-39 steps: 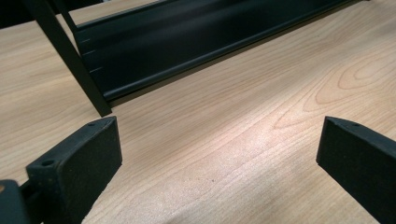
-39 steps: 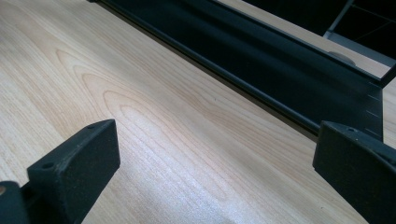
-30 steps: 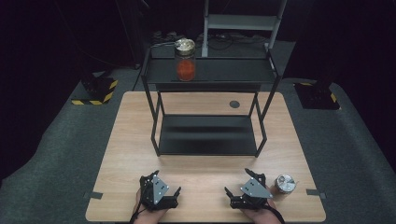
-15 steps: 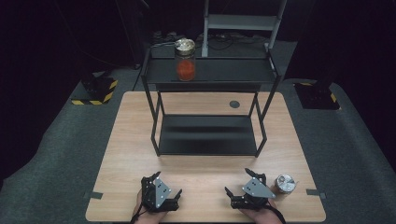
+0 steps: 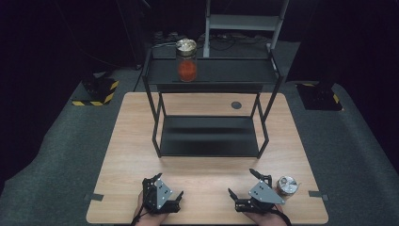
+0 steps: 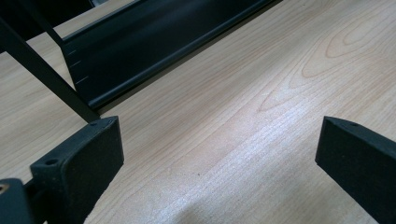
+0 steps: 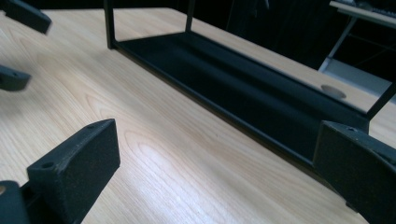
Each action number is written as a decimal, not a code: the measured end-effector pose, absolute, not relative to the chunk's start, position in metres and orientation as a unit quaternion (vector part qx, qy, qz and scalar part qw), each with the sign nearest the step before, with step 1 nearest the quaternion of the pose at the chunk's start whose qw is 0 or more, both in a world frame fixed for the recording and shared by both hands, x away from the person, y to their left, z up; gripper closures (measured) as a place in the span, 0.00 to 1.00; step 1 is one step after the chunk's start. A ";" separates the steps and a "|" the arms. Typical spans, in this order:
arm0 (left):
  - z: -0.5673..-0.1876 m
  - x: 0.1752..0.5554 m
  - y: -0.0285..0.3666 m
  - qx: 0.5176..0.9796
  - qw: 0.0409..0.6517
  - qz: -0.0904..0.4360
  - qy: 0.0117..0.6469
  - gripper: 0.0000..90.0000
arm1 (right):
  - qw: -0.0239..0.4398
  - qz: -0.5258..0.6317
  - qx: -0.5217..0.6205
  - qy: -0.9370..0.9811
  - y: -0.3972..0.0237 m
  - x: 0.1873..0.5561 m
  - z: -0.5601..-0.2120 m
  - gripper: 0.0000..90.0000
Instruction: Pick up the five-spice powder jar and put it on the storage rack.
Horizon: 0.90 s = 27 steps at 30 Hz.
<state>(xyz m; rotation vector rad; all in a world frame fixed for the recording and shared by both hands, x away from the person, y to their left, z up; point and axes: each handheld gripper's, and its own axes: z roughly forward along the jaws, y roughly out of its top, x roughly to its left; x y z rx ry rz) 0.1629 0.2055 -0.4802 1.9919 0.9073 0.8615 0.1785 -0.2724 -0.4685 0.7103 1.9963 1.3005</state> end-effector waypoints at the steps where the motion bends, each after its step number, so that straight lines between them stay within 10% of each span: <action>1: -0.480 0.163 0.206 0.782 0.385 0.338 0.356 0.02 | 0.322 0.498 0.270 0.759 -0.273 0.177 -0.467 0.00; 27: -0.481 0.163 0.210 0.777 0.396 0.334 0.358 0.01 | 0.345 0.537 0.268 0.722 -0.306 0.155 -0.434 0.00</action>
